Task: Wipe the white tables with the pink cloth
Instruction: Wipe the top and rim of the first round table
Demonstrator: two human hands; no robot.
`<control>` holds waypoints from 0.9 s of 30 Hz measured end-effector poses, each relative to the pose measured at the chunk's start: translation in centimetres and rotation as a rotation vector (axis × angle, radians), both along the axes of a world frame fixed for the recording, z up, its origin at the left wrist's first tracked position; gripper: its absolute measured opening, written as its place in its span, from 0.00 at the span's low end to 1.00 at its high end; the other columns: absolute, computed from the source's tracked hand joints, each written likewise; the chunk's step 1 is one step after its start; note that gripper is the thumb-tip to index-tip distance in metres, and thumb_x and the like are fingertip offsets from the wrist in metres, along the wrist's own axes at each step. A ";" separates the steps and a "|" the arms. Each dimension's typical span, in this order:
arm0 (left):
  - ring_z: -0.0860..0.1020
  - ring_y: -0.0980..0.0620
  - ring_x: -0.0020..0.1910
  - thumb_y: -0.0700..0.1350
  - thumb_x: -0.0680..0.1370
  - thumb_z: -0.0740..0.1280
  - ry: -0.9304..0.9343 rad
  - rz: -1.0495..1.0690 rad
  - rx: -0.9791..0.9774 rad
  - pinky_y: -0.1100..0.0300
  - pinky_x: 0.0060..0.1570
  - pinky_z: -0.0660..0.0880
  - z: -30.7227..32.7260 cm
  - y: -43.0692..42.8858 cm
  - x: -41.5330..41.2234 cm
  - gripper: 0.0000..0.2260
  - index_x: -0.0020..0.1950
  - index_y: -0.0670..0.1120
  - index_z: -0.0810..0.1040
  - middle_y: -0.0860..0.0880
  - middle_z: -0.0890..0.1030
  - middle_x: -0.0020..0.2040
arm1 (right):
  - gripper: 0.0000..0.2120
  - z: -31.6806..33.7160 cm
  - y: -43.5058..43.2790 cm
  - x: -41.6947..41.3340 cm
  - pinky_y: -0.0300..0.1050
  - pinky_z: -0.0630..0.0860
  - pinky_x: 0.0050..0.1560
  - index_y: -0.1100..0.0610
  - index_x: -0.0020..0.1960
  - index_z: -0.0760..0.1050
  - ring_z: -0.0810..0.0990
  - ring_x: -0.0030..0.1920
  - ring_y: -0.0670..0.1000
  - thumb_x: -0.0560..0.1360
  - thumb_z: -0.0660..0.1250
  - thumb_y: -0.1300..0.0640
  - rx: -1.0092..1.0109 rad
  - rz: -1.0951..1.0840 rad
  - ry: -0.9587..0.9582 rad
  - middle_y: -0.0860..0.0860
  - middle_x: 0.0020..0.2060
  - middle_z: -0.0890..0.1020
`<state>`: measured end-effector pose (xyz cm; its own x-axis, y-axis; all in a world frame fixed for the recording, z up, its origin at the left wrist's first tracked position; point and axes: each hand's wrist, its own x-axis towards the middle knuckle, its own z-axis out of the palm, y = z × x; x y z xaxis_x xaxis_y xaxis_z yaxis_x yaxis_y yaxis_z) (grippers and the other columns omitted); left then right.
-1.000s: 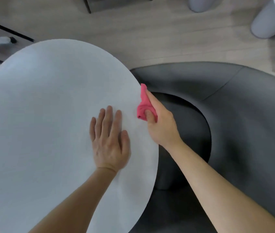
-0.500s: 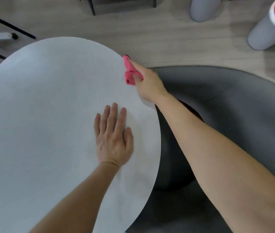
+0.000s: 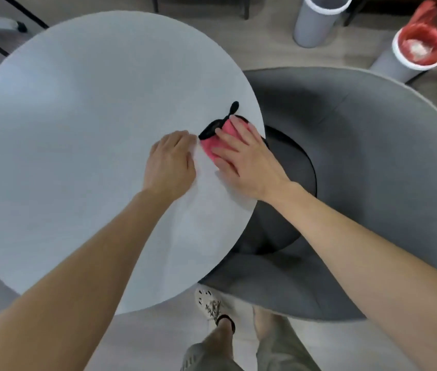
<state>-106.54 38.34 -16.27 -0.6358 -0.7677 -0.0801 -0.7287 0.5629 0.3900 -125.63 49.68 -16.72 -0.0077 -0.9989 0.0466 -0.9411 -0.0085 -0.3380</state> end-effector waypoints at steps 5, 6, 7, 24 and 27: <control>0.74 0.37 0.74 0.44 0.81 0.71 -0.100 0.320 0.048 0.39 0.73 0.72 0.7 4.8 15.1 0.19 0.73 0.46 0.78 0.43 0.77 0.74 | 0.30 -1.8 -0.1 4.7 0.65 0.49 0.86 0.53 0.88 0.56 0.48 0.88 0.62 0.88 0.54 0.46 0.034 -0.151 0.077 0.55 0.87 0.57; 0.73 0.37 0.74 0.46 0.81 0.72 -0.119 0.365 0.063 0.38 0.73 0.72 0.6 5.8 17.8 0.20 0.73 0.46 0.78 0.43 0.76 0.75 | 0.31 -1.7 1.3 6.1 0.65 0.49 0.86 0.54 0.88 0.55 0.48 0.88 0.62 0.88 0.54 0.46 0.038 -0.187 0.066 0.56 0.88 0.56; 0.72 0.37 0.75 0.47 0.81 0.73 -0.135 0.409 0.077 0.38 0.73 0.72 0.5 6.8 20.3 0.21 0.73 0.46 0.78 0.42 0.75 0.76 | 0.31 -1.4 3.1 8.0 0.65 0.50 0.86 0.55 0.88 0.55 0.48 0.88 0.62 0.88 0.54 0.46 0.039 -0.194 0.070 0.57 0.87 0.56; 0.77 0.43 0.71 0.47 0.83 0.69 -0.047 0.666 0.283 0.47 0.68 0.74 3.3 10.2 37.2 0.18 0.73 0.46 0.79 0.47 0.79 0.71 | 0.27 -2.7 4.5 27.5 0.65 0.55 0.85 0.48 0.89 0.54 0.49 0.88 0.58 0.91 0.54 0.48 0.032 0.582 0.147 0.50 0.88 0.54; 0.78 0.46 0.69 0.47 0.84 0.67 -0.064 0.723 0.269 0.49 0.64 0.75 3.3 9.5 39.5 0.18 0.74 0.49 0.79 0.49 0.80 0.71 | 0.26 -3.5 -0.6 33.1 0.64 0.55 0.85 0.47 0.88 0.58 0.52 0.88 0.57 0.91 0.55 0.47 -0.008 0.733 0.109 0.50 0.88 0.57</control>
